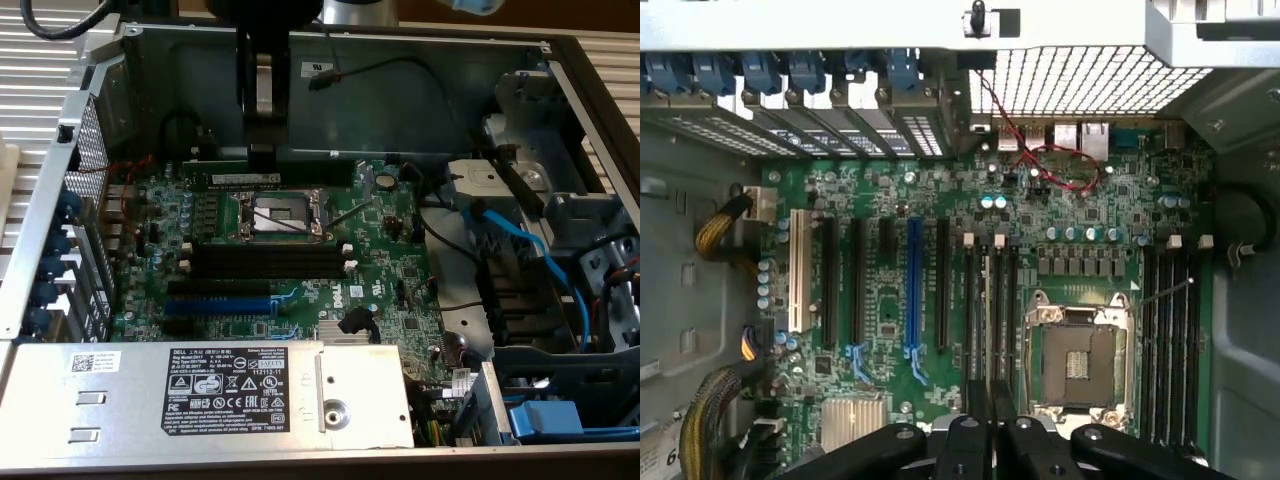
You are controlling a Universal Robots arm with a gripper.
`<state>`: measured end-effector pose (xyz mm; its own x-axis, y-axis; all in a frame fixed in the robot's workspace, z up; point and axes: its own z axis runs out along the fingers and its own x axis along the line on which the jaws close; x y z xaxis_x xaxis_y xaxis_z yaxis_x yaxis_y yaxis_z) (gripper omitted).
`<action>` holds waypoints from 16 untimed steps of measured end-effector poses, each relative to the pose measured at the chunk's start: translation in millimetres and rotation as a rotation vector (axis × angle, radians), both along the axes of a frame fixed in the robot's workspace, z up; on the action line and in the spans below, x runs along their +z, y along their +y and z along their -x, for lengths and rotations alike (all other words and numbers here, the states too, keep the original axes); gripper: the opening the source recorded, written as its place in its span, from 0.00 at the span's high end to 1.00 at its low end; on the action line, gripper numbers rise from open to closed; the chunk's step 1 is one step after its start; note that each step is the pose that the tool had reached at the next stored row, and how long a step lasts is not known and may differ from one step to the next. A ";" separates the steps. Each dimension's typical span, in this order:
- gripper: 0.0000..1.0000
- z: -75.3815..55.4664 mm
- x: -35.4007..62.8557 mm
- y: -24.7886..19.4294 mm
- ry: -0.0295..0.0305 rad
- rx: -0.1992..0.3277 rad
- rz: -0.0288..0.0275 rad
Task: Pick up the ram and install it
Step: 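Insert the ram into the slot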
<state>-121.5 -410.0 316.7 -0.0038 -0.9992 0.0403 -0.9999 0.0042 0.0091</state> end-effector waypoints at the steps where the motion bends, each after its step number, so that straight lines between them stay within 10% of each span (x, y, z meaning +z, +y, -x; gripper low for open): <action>1: 0.88 -0.4 -1.0 -2.5 0.0000 0.000 -0.0280; 4: 0.88 -1.0 -9.7 -15.6 0.0001 -0.001 -0.0433; 9: 0.88 -4.8 -23.2 -21.5 -0.0002 -0.001 -0.0607; 16: 0.88 -4.9 -41.6 -28.0 -0.0001 -0.001 -0.0606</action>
<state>-116.5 -438.0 275.1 -0.0051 -0.9998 -0.0202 -0.9999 0.0049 0.0093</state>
